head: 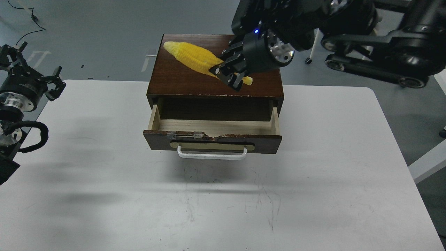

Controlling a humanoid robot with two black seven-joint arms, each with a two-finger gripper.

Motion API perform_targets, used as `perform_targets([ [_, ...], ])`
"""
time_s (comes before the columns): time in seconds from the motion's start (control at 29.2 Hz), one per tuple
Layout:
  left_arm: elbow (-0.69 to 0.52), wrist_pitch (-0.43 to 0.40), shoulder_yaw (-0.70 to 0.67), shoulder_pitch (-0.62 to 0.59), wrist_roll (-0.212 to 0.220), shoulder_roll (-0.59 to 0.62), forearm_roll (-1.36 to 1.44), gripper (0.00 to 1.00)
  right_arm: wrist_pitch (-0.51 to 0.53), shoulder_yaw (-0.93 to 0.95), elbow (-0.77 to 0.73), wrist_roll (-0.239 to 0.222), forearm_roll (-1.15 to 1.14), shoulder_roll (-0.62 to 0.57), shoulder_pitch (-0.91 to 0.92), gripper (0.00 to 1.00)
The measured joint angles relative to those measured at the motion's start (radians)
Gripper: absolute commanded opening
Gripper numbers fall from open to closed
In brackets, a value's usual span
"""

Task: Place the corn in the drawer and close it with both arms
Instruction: 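Lift the corn and carry it over the open drawer with the right gripper, then lower the corn into the drawer and open the right gripper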

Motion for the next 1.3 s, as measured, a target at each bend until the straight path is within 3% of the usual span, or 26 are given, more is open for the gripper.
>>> perform_targets([
  [0.14,0.0,0.0,0.0,0.007,0.0,0.017,0.0,0.98,0.0,-0.053,-0.004,0.005,-0.097,0.062,-0.006,0.09],
  [0.24,0.0,0.0,-0.002,0.008,-0.003,0.022,0.0,0.98,0.0,-0.076,0.001,0.012,-0.127,0.08,-0.006,0.16],
  [0.31,0.0,0.0,-0.003,0.009,-0.005,0.022,-0.001,0.98,0.0,-0.093,0.008,0.02,-0.136,0.087,0.0,0.39],
  [0.41,0.0,0.0,-0.003,0.009,-0.005,0.025,-0.001,0.98,0.0,-0.107,0.011,0.025,-0.138,0.089,0.0,0.45],
  [0.51,0.0,0.0,-0.003,0.009,-0.005,0.032,-0.002,0.98,0.0,-0.112,0.011,0.026,-0.138,0.089,0.0,0.66],
  [0.65,0.0,0.0,-0.004,0.009,-0.004,0.033,-0.002,0.98,0.0,-0.112,0.009,0.026,-0.125,0.089,-0.002,0.75],
  [1.03,0.0,0.0,-0.002,0.001,-0.01,0.033,-0.003,0.98,-0.003,-0.088,0.002,0.024,-0.059,0.081,0.002,0.86],
  [1.23,-0.002,0.0,-0.004,-0.005,-0.011,0.051,-0.003,0.97,-0.013,0.108,-0.054,0.022,0.125,0.009,0.002,0.92],
  [1.3,-0.004,0.0,-0.006,-0.006,-0.012,0.072,-0.003,0.9,-0.013,0.173,-0.099,0.018,0.221,-0.013,-0.011,0.94],
])
